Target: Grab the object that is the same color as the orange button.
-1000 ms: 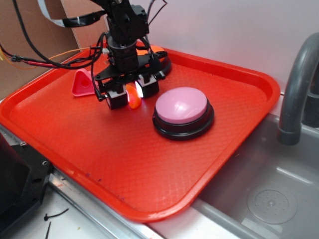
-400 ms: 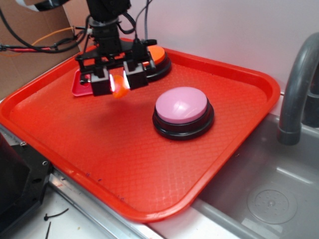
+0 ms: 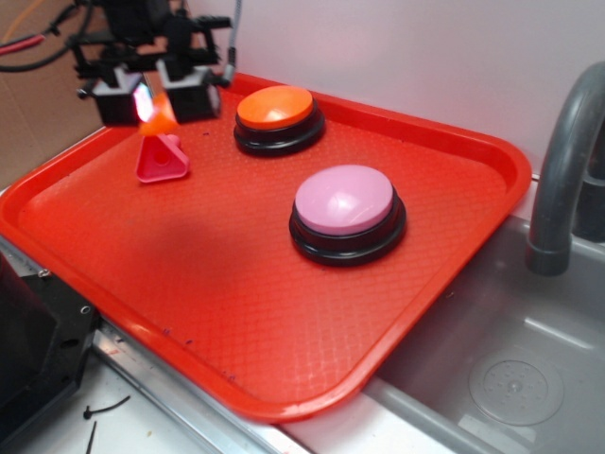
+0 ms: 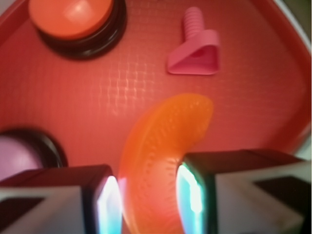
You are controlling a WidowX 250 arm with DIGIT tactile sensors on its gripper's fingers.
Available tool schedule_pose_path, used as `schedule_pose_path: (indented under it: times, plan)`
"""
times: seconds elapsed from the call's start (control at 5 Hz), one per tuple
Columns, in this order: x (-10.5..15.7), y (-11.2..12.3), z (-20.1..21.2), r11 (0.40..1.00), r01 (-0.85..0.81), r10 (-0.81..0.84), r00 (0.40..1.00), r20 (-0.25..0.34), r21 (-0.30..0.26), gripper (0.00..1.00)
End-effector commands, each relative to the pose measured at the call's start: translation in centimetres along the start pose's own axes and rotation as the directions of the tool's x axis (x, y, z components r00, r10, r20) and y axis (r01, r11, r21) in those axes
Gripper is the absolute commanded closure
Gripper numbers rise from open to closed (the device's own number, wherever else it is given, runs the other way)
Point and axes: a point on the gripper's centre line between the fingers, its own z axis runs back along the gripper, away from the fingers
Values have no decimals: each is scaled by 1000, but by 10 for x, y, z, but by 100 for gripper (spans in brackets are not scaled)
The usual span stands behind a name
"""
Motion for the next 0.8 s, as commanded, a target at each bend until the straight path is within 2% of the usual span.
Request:
schedule_pose_path:
  times: [0.0,0.2,0.4,0.6]
  plan:
    - [-18,24,54,933,358,-355,932,73,-27,100]
    - [-27,25,60,890,453,-448,888,99,-39,100]
    - [-20,15,46,906,421,-423,902,86,35,100]
    - [-14,14,36,905,424,-426,903,59,45,100]
